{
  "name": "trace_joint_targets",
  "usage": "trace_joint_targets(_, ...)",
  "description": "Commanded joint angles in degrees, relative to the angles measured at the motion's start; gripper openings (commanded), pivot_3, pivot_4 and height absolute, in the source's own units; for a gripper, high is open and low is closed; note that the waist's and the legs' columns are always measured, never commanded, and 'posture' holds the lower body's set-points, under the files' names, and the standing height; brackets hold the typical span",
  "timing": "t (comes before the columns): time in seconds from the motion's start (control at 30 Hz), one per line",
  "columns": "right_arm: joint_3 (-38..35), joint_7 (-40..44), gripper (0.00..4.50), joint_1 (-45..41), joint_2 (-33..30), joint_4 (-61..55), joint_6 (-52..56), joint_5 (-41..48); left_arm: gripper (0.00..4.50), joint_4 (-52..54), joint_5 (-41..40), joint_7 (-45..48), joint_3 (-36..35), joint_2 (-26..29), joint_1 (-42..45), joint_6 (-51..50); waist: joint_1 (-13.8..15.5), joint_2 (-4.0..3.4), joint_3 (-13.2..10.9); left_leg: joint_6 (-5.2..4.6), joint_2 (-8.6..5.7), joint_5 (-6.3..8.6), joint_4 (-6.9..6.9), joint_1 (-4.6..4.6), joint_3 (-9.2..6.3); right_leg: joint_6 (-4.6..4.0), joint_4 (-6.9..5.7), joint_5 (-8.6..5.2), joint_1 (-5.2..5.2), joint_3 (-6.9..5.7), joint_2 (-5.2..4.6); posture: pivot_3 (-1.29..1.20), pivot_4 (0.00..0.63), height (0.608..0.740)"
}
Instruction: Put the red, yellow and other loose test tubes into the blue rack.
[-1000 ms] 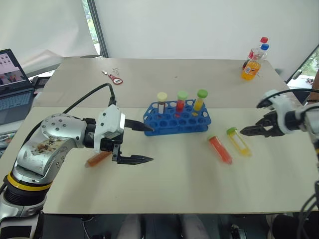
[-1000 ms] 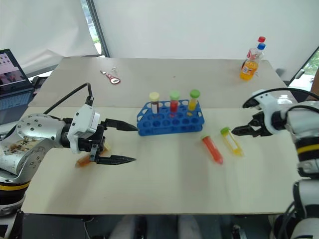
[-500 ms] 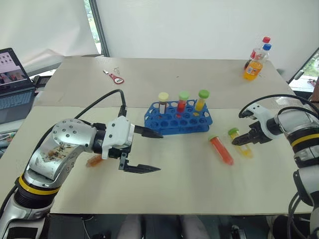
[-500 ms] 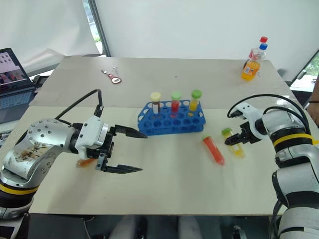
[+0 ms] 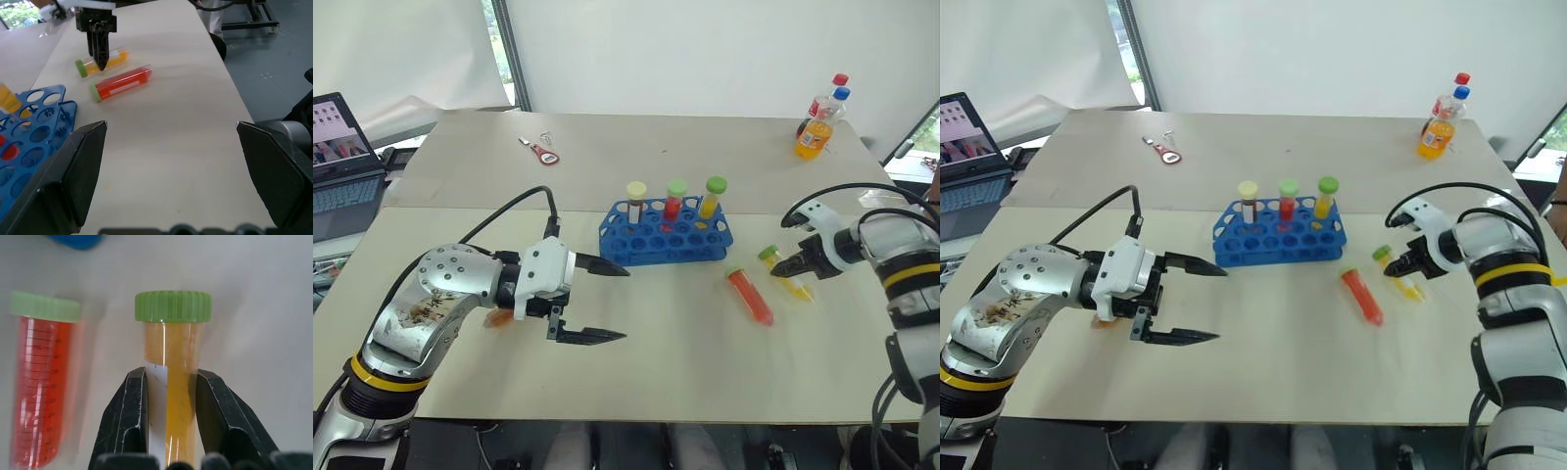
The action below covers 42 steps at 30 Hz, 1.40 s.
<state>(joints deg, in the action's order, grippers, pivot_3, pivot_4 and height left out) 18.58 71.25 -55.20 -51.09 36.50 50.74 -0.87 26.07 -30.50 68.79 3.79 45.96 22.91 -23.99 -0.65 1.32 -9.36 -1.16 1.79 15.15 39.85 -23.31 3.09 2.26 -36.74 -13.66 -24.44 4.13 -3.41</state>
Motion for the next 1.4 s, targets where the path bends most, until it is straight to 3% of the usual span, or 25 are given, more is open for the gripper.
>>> trace_joint_targets(0.03,-11.48,-0.78,0.96,4.64,-3.78,-17.73,-0.77,6.35,4.5,-1.2,-2.0,-2.86,-5.34,-0.54,-1.05,0.17,0.0,-0.01,0.0,0.0,0.01,0.0,-0.01,-0.02,-0.04,0.0,0.0,0.0,-0.01,-0.02,0.0,0.0,0.15,0.74)
trace_joint_targets(0.13,-25.26,-4.25,0.96,10.58,0.9,-31.47,2.07,16.19,4.5,-2.43,-3.71,-3.69,-7.84,-1.76,-1.97,0.57,-0.31,0.0,0.0,0.0,0.06,0.0,-0.03,-0.01,-0.12,0.0,-0.01,0.0,0.0,-0.05,0.02,0.0,0.15,0.74)
trace_joint_targets(0.23,-33.46,-11.22,0.96,17.15,8.75,-41.32,-6.01,20.21,4.5,-3.11,-5.1,-3.98,-8.94,-3.07,-1.98,0.88,-0.31,0.03,0.01,0.0,0.07,0.0,-0.01,0.08,-0.24,0.0,-0.03,0.0,0.1,-0.06,0.06,0.0,0.15,0.74)
trace_joint_targets(0.4,-32.3,-22.07,0.96,23.48,19.31,-44.52,-21.25,16.87,4.5,-4.16,-5.59,-3.0,-8.12,-2.81,-1.0,0.32,0.01,0.04,0.02,0.03,-0.04,-0.02,0.06,0.03,-0.23,0.02,-0.07,0.01,0.13,-0.08,-0.02,0.0,0.15,0.74)
trace_joint_targets(0.53,-31.24,-32.25,0.96,22.9,26.34,-36.43,-33.48,12.71,4.5,-5.44,-6.02,-4.16,-7.67,-3.72,1.48,-0.78,-0.04,0.06,0.02,0.04,-0.06,-0.03,0.09,0.05,-0.18,0.05,-0.07,0.03,0.13,-0.06,-0.03,0.0,0.15,0.74)
trace_joint_targets(0.63,-29.01,-34.72,0.96,22.63,28.41,-31.64,-40.06,10.4,4.5,-5.8,-6.21,-4.07,-7.36,-3.92,2.31,-1.14,-0.16,0.05,0.02,0.07,-0.04,-0.04,0.07,0.09,-0.17,0.04,-0.08,0.03,0.15,-0.08,0.0,0.0,0.15,0.74)
trace_joint_targets(0.83,-26.3,-37.32,0.96,22.32,30.68,-25.94,-45.03,9.27,4.5,-5.34,-6.13,-4.29,-7.06,-3.83,2.25,-1.32,-0.44,0.04,0.02,0.07,-0.01,-0.04,-0.05,0.05,-0.17,0.02,-0.07,0.04,0.07,-0.06,0.01,0.0,0.15,0.74)
trace_joint_targets(1.4,-24.73,-47.66,0.96,26.08,36.12,-25.43,-50.32,8.55,4.5,-4.18,-6.91,-7.46,-7.08,-5.31,2.04,-3.38,-0.62,0.04,0.02,0.07,0.0,-0.04,-0.03,0.12,-0.22,0.02,-0.09,0.04,0.12,-0.06,0.01,0.0,0.15,0.74)
